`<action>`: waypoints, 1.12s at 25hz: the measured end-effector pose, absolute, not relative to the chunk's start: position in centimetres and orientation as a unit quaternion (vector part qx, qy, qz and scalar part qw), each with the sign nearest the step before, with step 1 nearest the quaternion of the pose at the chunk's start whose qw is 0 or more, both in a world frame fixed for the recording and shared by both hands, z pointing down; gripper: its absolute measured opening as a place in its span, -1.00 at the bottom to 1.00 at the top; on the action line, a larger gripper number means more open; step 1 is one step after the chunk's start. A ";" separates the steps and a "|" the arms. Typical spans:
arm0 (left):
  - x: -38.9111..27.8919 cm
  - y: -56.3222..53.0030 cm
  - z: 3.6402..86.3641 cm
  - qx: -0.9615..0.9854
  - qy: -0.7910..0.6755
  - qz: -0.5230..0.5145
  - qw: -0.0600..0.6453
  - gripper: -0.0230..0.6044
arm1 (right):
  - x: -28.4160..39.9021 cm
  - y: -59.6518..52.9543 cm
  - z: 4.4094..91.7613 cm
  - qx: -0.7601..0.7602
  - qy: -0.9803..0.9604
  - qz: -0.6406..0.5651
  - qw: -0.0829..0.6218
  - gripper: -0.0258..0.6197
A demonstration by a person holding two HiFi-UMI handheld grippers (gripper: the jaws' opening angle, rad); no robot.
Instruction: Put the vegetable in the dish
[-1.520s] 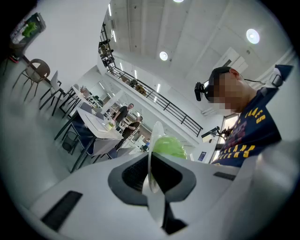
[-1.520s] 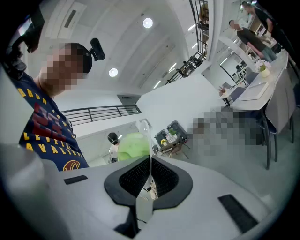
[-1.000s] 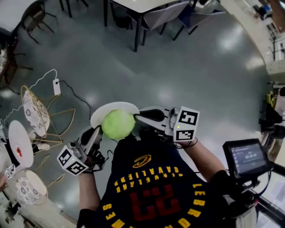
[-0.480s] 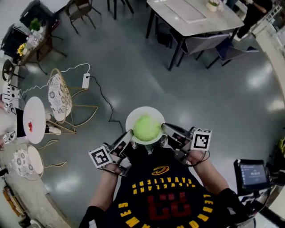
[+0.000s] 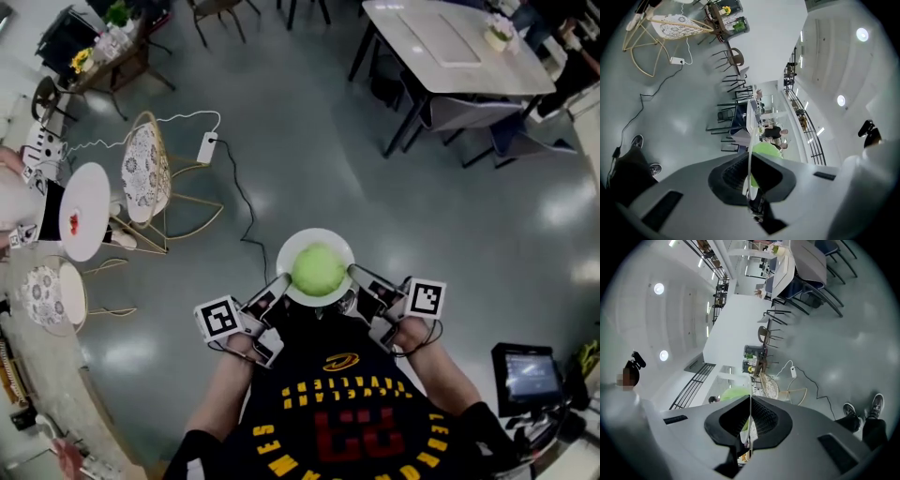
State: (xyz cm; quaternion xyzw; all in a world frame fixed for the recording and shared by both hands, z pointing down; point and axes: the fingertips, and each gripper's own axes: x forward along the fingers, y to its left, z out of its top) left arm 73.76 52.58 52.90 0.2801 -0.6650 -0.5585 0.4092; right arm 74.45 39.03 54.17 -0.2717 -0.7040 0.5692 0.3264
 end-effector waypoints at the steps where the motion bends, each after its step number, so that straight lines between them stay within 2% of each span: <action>1: 73.4 52.8 53.3 0.276 -0.664 -0.561 0.410 -0.88 | 74.0 39.3 54.6 -0.271 -0.702 0.569 0.331 -0.87; 7: 69.5 54.5 54.9 0.279 -0.653 -0.570 0.413 -0.88 | 70.6 40.9 55.7 -0.252 -0.709 0.563 0.342 -0.87; 19: 55.9 61.2 52.9 0.305 -0.651 -0.575 0.391 -0.88 | 57.9 47.2 53.4 -0.234 -0.747 0.546 0.299 -0.87; 28: 49.7 62.3 51.9 0.295 -0.647 -0.590 0.381 -0.88 | 52.3 47.9 52.2 -0.212 -0.754 0.540 0.308 -0.87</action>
